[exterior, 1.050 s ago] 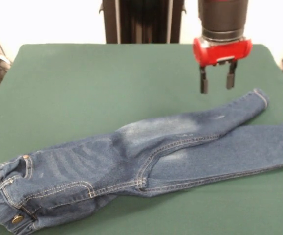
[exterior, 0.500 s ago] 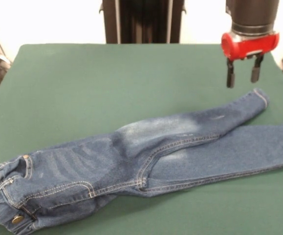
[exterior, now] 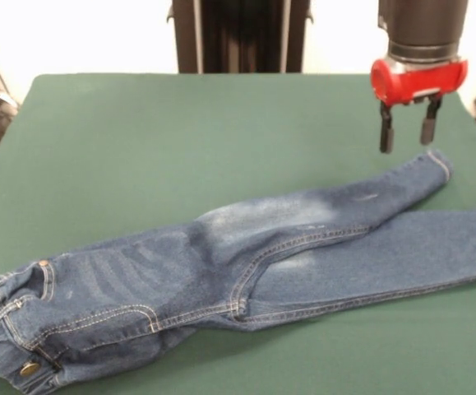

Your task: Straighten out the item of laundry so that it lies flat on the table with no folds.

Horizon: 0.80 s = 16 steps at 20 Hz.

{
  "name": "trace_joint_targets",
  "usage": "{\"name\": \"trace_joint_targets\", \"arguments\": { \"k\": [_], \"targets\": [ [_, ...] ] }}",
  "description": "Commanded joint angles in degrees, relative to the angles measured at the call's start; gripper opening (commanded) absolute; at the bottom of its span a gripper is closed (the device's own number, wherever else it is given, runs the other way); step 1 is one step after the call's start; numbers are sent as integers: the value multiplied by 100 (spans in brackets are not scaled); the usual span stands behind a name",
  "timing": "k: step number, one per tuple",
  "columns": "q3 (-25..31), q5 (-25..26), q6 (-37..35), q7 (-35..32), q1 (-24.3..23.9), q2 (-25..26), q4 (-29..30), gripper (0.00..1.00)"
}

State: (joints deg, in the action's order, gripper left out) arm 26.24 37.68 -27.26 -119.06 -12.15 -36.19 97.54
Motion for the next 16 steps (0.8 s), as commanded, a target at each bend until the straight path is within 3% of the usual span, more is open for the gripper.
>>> {"name": "trace_joint_targets", "arguments": {
  "k": [1, 6, 16],
  "targets": [
    [-691, 151, 904, -1308, 663, 644, 0, 100],
    [-1150, -107, 1267, -1346, 1063, 932, -94, 100],
    [-1046, -737, 1108, -998, 1128, 820, 138, 100]
  ]
}}
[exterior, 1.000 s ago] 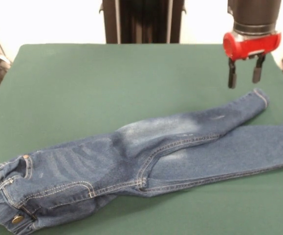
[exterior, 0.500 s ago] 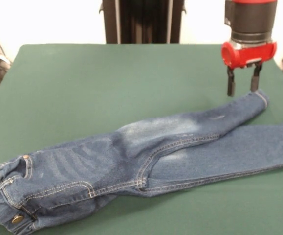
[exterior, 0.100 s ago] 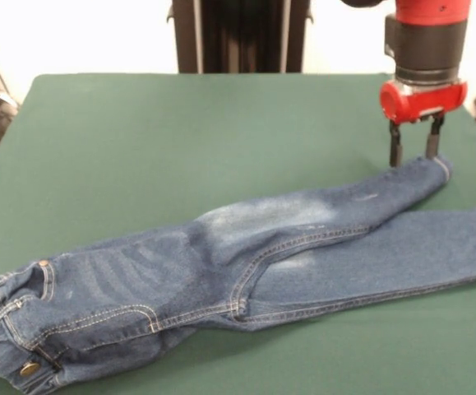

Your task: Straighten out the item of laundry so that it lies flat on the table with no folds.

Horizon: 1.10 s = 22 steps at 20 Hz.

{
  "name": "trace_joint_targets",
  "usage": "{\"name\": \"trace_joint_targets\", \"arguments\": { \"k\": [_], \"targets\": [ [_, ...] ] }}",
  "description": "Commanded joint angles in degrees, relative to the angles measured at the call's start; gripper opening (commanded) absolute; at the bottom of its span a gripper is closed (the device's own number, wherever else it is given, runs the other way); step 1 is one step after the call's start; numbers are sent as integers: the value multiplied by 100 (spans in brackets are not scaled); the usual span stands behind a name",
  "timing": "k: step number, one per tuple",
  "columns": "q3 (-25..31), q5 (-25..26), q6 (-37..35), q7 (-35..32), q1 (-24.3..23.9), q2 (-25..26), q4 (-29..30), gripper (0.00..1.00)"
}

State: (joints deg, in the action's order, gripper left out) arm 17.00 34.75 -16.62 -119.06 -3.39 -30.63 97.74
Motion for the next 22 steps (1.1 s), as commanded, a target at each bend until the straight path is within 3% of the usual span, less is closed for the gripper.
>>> {"name": "trace_joint_targets", "arguments": {
  "k": [1, 22],
  "targets": [
    [-136, -477, 19, -983, 271, 248, 120, 100],
    [-558, -703, 517, -905, 700, 875, -256, 100]
  ]
}}
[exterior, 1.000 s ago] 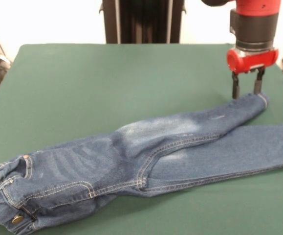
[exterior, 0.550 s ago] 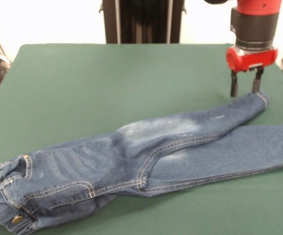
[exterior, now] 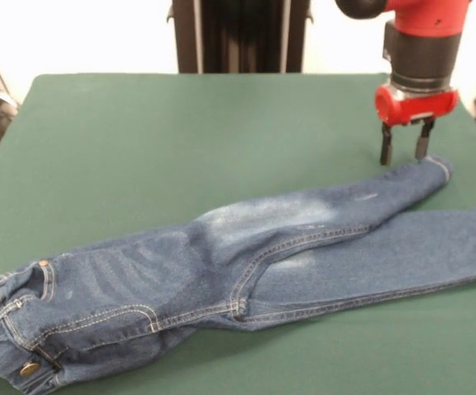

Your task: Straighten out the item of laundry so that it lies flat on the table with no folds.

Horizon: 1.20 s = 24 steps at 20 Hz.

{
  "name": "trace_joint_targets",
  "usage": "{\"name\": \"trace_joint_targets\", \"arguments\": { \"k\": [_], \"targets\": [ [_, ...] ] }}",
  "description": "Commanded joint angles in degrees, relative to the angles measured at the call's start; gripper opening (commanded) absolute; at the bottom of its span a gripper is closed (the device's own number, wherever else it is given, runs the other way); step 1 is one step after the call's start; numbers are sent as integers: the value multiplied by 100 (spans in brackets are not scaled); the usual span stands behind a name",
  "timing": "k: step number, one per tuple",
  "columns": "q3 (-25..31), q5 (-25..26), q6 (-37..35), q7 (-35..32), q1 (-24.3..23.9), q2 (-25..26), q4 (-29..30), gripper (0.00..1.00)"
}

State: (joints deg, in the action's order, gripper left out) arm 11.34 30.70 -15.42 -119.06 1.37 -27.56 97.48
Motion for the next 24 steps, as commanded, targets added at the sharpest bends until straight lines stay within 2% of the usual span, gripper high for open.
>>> {"name": "trace_joint_targets", "arguments": {
  "k": [1, 7, 11, 19, 24],
  "targets": [
    [0, -306, 423, -904, 239, 584, -243, 100],
    [-19, -330, 591, -818, 295, 719, -381, 100],
    [113, -343, 546, -685, 204, 627, -322, 100],
    [494, -483, 188, -450, -238, 86, 274, 100],
    [948, -576, -204, -69, -835, -443, 753, 100]
  ]
}}
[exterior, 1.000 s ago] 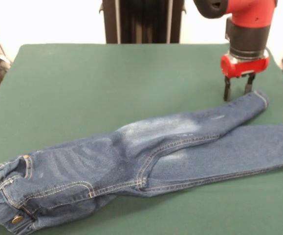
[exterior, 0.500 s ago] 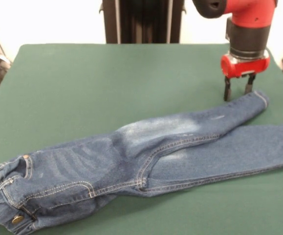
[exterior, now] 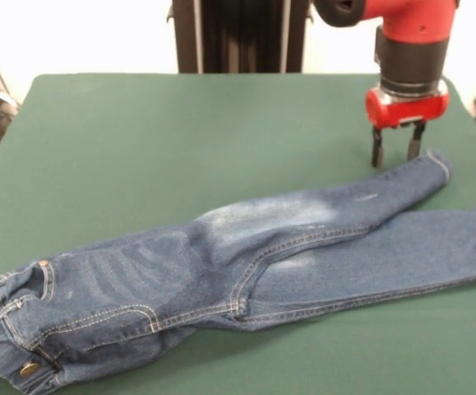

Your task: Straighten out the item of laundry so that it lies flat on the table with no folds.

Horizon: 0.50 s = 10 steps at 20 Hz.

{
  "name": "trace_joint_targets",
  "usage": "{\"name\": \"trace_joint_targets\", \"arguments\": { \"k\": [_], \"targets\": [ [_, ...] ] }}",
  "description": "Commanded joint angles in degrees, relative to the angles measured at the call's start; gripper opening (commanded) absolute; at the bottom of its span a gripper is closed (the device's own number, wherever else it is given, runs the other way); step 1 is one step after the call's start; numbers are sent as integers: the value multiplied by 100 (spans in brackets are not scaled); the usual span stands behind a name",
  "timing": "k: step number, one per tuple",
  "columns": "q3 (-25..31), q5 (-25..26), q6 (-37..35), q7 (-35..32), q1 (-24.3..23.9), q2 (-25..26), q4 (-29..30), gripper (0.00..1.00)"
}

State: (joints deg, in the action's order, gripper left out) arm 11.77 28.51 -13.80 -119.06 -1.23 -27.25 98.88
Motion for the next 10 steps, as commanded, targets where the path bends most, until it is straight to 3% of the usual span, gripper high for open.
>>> {"name": "trace_joint_targets", "arguments": {
  "k": [1, 6, 10],
  "targets": [
    [995, -416, -489, -29, -676, -635, 718, 100],
    [1317, -597, -895, 119, -1123, -1126, 1027, 100],
    [1288, -809, -1126, -33, -1132, -1466, 1110, 100]
  ]
}}
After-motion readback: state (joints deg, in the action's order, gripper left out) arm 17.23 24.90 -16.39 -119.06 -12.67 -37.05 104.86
